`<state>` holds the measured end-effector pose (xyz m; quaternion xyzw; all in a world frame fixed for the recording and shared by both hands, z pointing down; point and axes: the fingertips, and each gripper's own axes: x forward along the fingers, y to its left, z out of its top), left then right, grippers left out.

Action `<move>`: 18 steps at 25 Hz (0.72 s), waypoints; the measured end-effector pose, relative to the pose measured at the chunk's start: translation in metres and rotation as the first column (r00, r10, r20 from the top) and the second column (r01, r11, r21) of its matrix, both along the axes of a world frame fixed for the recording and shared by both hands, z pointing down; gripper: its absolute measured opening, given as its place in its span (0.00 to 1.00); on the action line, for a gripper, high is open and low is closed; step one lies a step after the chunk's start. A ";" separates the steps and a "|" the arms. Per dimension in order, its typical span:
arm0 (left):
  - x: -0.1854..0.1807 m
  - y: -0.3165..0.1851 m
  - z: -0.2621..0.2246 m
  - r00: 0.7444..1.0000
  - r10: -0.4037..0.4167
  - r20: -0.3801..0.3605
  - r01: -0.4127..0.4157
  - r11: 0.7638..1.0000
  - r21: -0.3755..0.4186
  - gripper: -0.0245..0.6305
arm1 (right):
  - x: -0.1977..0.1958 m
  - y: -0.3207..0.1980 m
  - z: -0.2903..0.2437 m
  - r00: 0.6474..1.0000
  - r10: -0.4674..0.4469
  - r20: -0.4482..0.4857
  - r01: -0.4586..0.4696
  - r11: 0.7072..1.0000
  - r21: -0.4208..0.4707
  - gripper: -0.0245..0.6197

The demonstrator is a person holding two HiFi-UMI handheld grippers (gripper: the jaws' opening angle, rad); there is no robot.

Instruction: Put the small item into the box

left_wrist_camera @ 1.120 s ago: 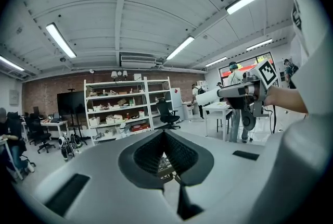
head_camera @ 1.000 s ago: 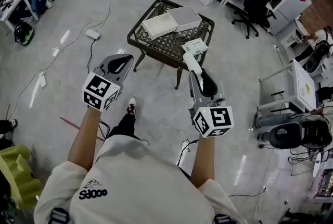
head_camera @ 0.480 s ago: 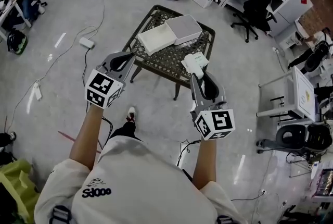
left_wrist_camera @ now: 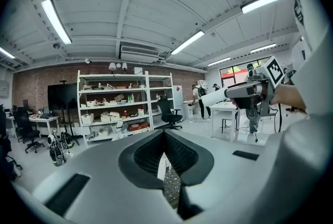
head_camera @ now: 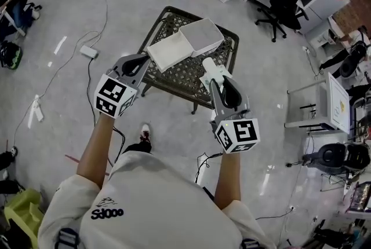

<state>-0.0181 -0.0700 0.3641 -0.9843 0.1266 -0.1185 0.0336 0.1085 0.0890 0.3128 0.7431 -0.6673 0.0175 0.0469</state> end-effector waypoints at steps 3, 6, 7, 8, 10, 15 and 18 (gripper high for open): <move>0.009 -0.017 0.006 1.000 0.006 0.009 -0.006 1.000 -0.013 0.04 | 0.008 -0.019 0.005 1.000 0.003 0.007 -0.003 1.000 -0.014 0.24; 0.017 -0.035 0.013 1.000 0.012 0.022 -0.012 1.000 -0.026 0.04 | 0.016 -0.038 0.013 1.000 0.008 0.016 -0.008 1.000 -0.030 0.24; 0.018 -0.041 0.017 1.000 0.014 0.026 -0.013 0.999 -0.031 0.04 | 0.018 -0.045 0.016 1.000 0.010 0.019 -0.009 0.999 -0.036 0.24; 0.020 -0.048 0.021 0.999 0.016 0.031 -0.015 0.999 -0.037 0.04 | 0.019 -0.052 0.020 1.000 0.012 0.021 -0.011 0.999 -0.043 0.24; 0.024 -0.060 0.030 0.999 0.020 0.040 -0.018 0.999 -0.048 0.04 | 0.023 -0.065 0.027 1.000 0.017 0.026 -0.015 0.998 -0.055 0.24; 0.035 -0.089 0.047 0.998 0.019 0.052 -0.015 0.997 -0.072 0.04 | 0.035 -0.095 0.041 0.999 0.033 0.038 -0.030 0.996 -0.087 0.24; 0.041 -0.102 0.056 0.998 0.021 0.057 -0.016 0.996 -0.085 0.04 | 0.042 -0.108 0.050 0.998 0.039 0.042 -0.035 0.994 -0.108 0.24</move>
